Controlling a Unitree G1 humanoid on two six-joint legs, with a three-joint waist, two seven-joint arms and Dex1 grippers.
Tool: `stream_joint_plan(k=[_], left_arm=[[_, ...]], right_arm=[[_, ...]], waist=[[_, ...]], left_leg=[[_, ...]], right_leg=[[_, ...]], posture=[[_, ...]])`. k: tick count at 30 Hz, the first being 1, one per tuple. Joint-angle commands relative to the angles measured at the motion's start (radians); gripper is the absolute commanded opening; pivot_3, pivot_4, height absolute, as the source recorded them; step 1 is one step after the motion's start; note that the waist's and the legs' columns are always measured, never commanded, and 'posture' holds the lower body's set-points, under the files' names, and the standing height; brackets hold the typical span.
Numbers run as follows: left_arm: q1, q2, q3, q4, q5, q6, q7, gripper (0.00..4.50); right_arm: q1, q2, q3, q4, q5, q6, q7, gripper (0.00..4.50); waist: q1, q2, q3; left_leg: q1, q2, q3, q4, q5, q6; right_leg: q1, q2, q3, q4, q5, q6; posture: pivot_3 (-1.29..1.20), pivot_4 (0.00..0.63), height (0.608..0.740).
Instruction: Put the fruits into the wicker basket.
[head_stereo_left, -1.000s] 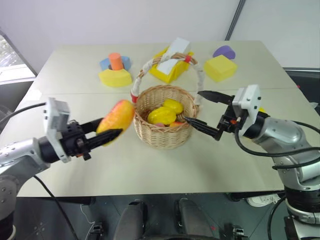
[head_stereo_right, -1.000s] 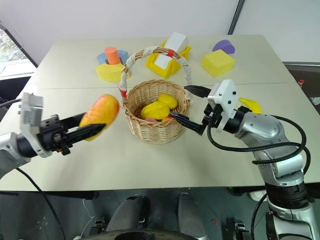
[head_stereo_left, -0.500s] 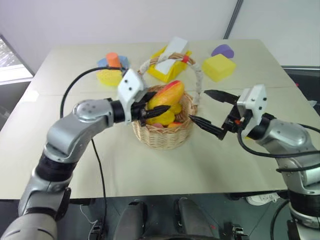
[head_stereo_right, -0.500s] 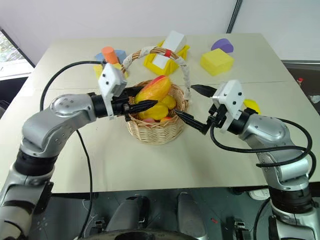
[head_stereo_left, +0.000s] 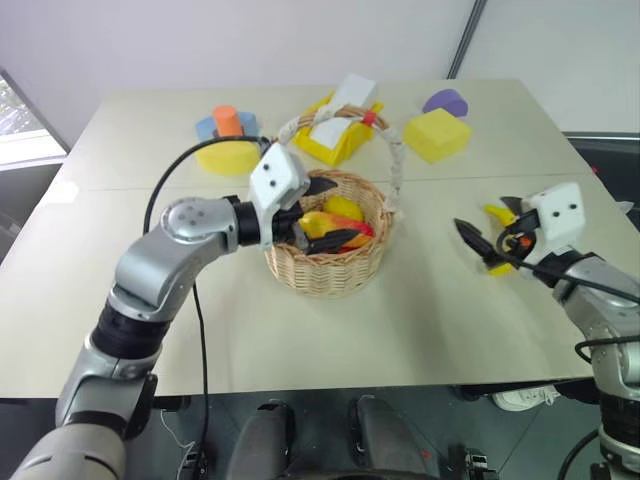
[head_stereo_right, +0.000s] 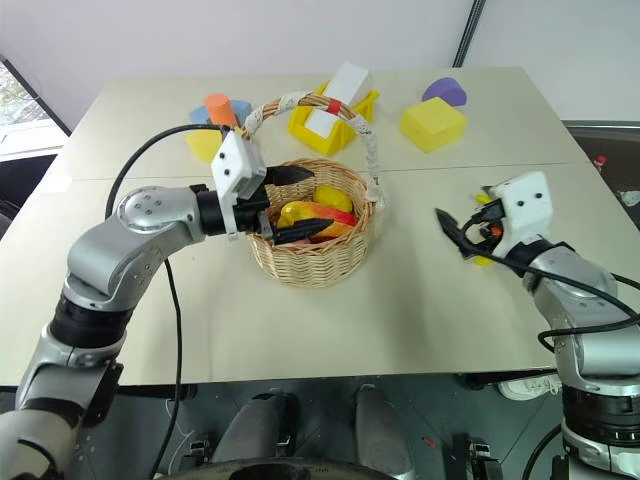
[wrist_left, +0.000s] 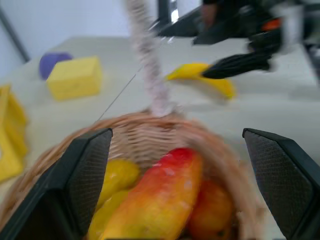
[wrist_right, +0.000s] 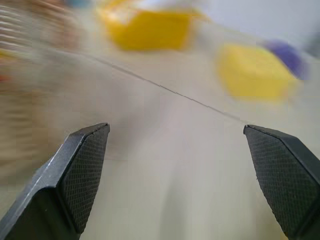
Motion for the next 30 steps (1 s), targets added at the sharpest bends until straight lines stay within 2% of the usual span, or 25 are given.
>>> stream_joint_plan(k=[1, 6, 12, 15, 21, 22, 27, 30], left_arm=[[0.027, -0.022, 0.02, -0.084, -0.069, -0.011, -0.041, 4.44], [0.055, -0.022, -0.04, -0.097, -0.005, -0.025, -0.046, 4.44], [0.075, -0.023, -0.055, -0.098, 0.026, -0.03, -0.041, 4.44], [0.085, -0.022, -0.054, -0.101, 0.034, -0.032, -0.04, 4.5], [0.09, -0.032, -0.048, -0.098, 0.044, -0.039, -0.044, 4.5], [0.092, -0.032, -0.043, -0.095, 0.044, -0.043, -0.047, 4.5], [0.136, 0.0, 0.055, -0.087, 0.011, -0.072, -0.071, 4.5], [0.183, 0.043, 0.181, -0.067, -0.043, -0.064, -0.075, 4.5]], right_arm=[[-0.052, 0.011, -0.065, 0.105, -0.04, 0.063, -0.104, 4.5], [-0.128, 0.037, -0.072, 0.262, -0.03, 0.149, -0.141, 4.5], [-0.186, 0.053, -0.084, 0.33, 0.003, 0.226, -0.132, 4.5], [-0.195, 0.056, -0.081, 0.343, 0.005, 0.225, -0.126, 3.75], [-0.2, 0.051, -0.076, 0.333, 0.0, 0.224, -0.133, 0.71], [-0.195, 0.046, -0.073, 0.322, -0.004, 0.224, -0.131, 0.49], [-0.152, -0.013, -0.07, 0.215, -0.024, 0.21, -0.097, 0.49], [-0.092, -0.09, -0.096, 0.084, 0.01, 0.158, 0.022, 0.49]], waist=[[0.001, 0.0, 0.0], [-0.002, 0.0, 0.0], [-0.002, 0.002, 0.0], [-0.002, 0.002, 0.0], [-0.002, 0.002, 0.0], [-0.002, 0.002, 0.0], [-0.003, 0.002, 0.0], [-0.003, 0.003, 0.0]], left_leg=[[0.0, 0.0, 0.0, 0.0, 0.0, 0.0], [0.001, 0.0, 0.001, 0.0, 0.0, 0.0], [0.001, 0.0, 0.001, 0.0, 0.0, 0.0], [0.001, 0.0, 0.001, 0.0, 0.0, 0.0], [0.001, 0.0, 0.001, 0.0, 0.0, 0.001], [0.001, 0.0, 0.001, 0.0, 0.0, 0.001], [0.001, 0.0, 0.001, 0.0, 0.0, 0.001], [0.001, 0.0, 0.001, 0.0, 0.0, 0.001]], right_leg=[[0.0, 0.0, 0.0, 0.0, 0.0, 0.0], [0.001, 0.001, 0.0, 0.001, 0.0, 0.0], [0.0, 0.002, 0.001, 0.001, 0.0, 0.0], [0.001, 0.002, 0.001, 0.001, 0.0, 0.0], [0.001, 0.002, 0.001, 0.001, 0.0, 0.0], [0.001, 0.002, 0.001, 0.001, 0.0, 0.0], [0.0, 0.002, 0.001, 0.001, 0.0, 0.0], [0.0, 0.002, 0.001, 0.001, 0.0, 0.0]], posture=[[0.0, 0.15, 0.74], [0.0, 0.15, 0.74], [0.0, 0.15, 0.74], [0.0, 0.15, 0.74], [0.0, 0.15, 0.74], [0.0, 0.15, 0.74], [0.0, 0.15, 0.74], [0.0, 0.15, 0.74]])
